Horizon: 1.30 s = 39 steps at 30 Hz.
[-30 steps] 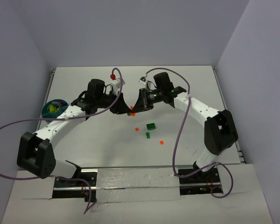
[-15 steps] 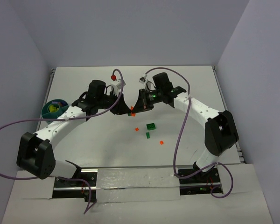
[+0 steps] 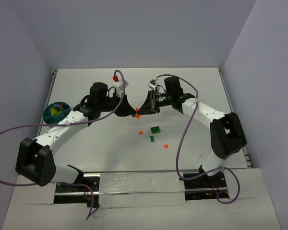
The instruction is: Sort the legos into containers by color
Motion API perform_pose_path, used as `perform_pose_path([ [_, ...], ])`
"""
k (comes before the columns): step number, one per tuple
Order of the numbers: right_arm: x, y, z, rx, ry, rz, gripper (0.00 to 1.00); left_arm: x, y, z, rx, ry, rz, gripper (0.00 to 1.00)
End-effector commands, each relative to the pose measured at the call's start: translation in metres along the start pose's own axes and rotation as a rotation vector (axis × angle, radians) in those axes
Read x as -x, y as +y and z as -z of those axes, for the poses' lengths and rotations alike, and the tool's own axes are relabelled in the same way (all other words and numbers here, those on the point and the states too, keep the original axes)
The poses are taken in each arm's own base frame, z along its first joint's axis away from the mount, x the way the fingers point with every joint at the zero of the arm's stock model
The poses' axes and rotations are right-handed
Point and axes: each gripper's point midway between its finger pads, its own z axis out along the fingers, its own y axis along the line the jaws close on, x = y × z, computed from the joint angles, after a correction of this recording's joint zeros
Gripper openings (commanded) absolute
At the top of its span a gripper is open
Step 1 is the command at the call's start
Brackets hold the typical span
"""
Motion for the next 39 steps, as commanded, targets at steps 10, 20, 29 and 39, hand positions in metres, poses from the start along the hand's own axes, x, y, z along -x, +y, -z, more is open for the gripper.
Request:
perform_pose_path([
  [10,0.046,-0.031,0.041,-0.274,-0.223,0.133,0.0,-0.009,0.013,0.017,0.058,0.036,0.04,0.0],
  [20,0.048,-0.033,0.041,-0.277,-0.216,0.13,0.0,-0.007,0.011,0.022,0.001,0.024,0.043,0.02],
  [29,0.028,0.012,0.02,-0.03,-0.098,0.134,0.0,-0.004,-0.002,0.007,-0.046,0.045,0.027,0.57],
  [39,0.014,0.028,0.006,0.04,-0.03,0.134,0.0,0.007,-0.013,0.001,-0.073,0.031,-0.012,0.58],
])
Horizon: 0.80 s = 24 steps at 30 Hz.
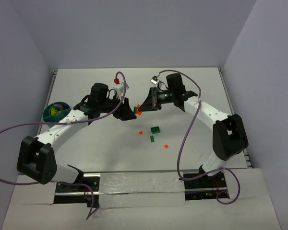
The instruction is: Sort the legos into containers by color
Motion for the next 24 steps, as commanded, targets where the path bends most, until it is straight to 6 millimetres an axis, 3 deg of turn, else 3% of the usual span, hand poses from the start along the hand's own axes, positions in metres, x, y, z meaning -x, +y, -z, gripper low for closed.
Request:
perform_pose_path([
  [1,0.003,0.019,-0.003,0.06,0.011,0.045,0.0,0.027,-0.015,0.001,-0.047,-0.054,-0.068,0.58],
  [14,-0.011,0.029,-0.01,0.091,0.062,0.058,0.0,0.032,-0.012,-0.002,-0.034,-0.067,-0.065,0.44],
  [18,-0.013,0.029,-0.012,0.088,0.072,0.059,0.0,0.033,-0.012,-0.003,-0.036,-0.066,-0.064,0.33],
  [22,-0.014,0.026,-0.014,0.078,0.077,0.064,0.0,0.031,-0.014,-0.004,-0.054,-0.053,-0.05,0.12],
  [24,-0.017,0.024,-0.015,0.063,0.086,0.068,0.0,0.029,-0.015,-0.006,-0.06,-0.046,-0.041,0.09],
])
